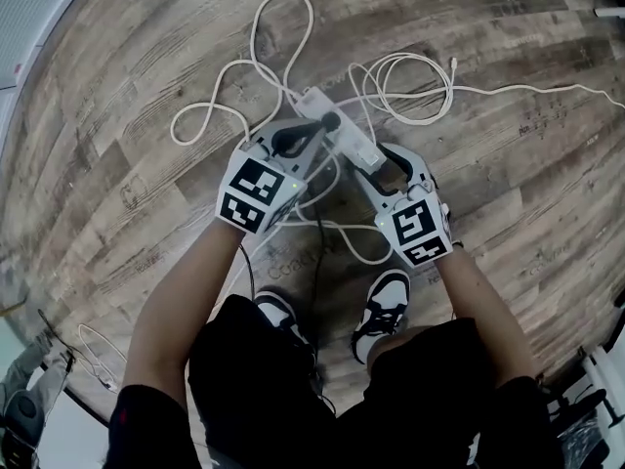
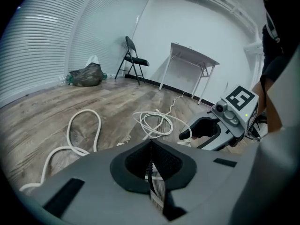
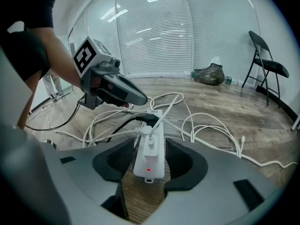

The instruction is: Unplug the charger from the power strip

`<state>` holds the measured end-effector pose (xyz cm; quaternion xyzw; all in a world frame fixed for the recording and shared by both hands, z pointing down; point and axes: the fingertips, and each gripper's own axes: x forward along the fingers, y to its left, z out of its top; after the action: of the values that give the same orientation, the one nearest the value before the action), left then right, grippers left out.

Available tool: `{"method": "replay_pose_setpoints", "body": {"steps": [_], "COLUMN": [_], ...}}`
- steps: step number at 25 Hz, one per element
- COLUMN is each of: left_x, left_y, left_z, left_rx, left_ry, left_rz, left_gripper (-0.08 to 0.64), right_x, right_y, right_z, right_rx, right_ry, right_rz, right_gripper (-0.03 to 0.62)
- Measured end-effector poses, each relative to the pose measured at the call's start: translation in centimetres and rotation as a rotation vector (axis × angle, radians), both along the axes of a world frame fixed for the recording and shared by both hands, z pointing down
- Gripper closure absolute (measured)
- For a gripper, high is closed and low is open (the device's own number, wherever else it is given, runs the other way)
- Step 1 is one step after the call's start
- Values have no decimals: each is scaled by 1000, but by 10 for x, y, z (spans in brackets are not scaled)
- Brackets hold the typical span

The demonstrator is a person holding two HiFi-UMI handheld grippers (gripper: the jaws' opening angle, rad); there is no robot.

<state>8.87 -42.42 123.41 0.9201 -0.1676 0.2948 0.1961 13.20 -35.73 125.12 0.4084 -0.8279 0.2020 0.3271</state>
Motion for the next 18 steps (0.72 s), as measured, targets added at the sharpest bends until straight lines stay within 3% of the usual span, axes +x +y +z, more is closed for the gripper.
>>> {"method": "replay_pose_setpoints", "body": {"steps": [5,8,13,18], "left_x": [12,12,10,11], "left_y": [-2,1,3,1], "left_z": [23,32,34,30], "left_rx": [-12,-15,30,-13], "left_ry": [-24,-50,-79,-89], "left_rz": [45,63,102,97], "left_gripper": [537,537,537,537], "right_x": [0,3,1,5], "right_y": [-1,-5,-6,-18], "right_z": [23,24,16,-8], "right_rx": [0,9,17,47], "right_ry": [55,78,87,42], "right_rz": [11,37,26,58], "right_gripper": [391,482,485,485]}}
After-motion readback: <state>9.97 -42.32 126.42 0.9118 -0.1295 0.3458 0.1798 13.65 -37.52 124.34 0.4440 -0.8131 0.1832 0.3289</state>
